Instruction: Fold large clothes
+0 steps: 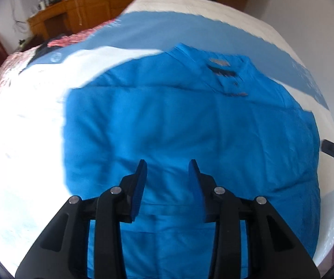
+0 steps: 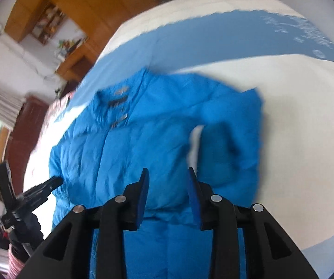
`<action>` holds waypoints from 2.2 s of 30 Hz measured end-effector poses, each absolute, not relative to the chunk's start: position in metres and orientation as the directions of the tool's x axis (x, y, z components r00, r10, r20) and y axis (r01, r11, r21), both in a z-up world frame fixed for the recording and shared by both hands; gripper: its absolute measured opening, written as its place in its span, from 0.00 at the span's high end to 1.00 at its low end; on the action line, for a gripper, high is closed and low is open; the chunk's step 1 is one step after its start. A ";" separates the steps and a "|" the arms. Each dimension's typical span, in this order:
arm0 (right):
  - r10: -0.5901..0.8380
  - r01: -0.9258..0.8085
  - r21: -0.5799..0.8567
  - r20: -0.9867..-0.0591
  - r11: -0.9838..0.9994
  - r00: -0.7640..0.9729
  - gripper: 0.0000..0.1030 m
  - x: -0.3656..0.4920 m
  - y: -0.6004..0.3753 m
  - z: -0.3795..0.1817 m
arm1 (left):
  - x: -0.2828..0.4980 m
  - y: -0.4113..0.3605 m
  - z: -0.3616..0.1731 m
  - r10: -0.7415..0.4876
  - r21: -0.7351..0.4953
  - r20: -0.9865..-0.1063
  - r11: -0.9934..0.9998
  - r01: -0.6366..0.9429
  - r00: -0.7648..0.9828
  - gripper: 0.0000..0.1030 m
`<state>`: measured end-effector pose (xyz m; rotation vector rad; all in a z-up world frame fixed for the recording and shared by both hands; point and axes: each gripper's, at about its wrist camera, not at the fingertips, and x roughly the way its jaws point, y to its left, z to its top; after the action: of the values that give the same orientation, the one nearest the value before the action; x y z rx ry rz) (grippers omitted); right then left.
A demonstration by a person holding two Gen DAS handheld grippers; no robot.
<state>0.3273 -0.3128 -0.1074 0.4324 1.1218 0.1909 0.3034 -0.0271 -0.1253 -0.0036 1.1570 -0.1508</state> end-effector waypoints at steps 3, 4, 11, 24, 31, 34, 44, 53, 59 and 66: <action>0.344 0.091 0.403 -0.861 0.911 0.375 0.69 0.335 -0.300 -0.133 | 0.306 -0.037 -0.149 -0.094 -0.053 -0.933 0.990 0.128 0.347 0.64; 0.339 0.100 0.398 -0.867 0.912 0.364 0.70 0.339 -0.300 -0.143 | 0.307 -0.036 -0.156 -0.089 -0.047 -0.935 0.991 0.128 0.342 0.62; 0.363 0.118 0.421 -0.869 0.899 0.337 0.70 0.341 -0.301 -0.145 | 0.317 -0.025 -0.162 -0.131 -0.109 -0.942 0.990 0.086 0.310 0.64; 0.434 0.018 0.481 -0.805 0.877 0.405 0.44 0.145 -0.335 -0.094 | 0.153 0.098 -0.110 -0.121 -0.112 -0.948 0.993 0.046 0.296 0.40; 0.431 0.086 0.478 -0.846 0.874 0.314 0.37 0.064 -0.344 -0.121 | 0.073 0.122 -0.146 -0.281 -0.292 -0.945 0.955 -0.045 0.167 0.40; 0.441 0.090 0.482 -0.851 0.871 0.286 0.34 0.052 -0.342 -0.131 | 0.062 0.118 -0.157 -0.324 -0.335 -0.934 0.940 -0.060 0.150 0.39; 0.481 0.096 0.508 -0.850 0.856 0.215 0.58 0.042 -0.327 -0.174 | 0.057 0.100 -0.174 -0.365 -0.375 -0.921 0.925 -0.058 0.137 0.67; 0.576 0.020 0.598 -0.781 0.801 0.241 0.88 0.036 -0.323 -0.151 | 0.042 0.120 -0.146 -0.410 -0.431 -0.885 0.900 -0.057 0.223 0.91; 0.559 -0.024 0.561 -0.818 0.827 0.138 0.89 0.028 -0.302 -0.164 | 0.031 0.140 -0.146 -0.372 -0.392 -0.903 0.918 -0.060 0.215 0.91; 0.581 0.044 0.591 -0.802 0.805 0.136 0.89 0.040 -0.315 -0.175 | 0.042 0.135 -0.164 -0.381 -0.398 -0.910 0.913 -0.090 0.166 0.90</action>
<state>0.0400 -0.3146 -0.1745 0.5505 1.3961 0.4188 0.0417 0.1345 -0.1637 -0.4045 1.3994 -0.2148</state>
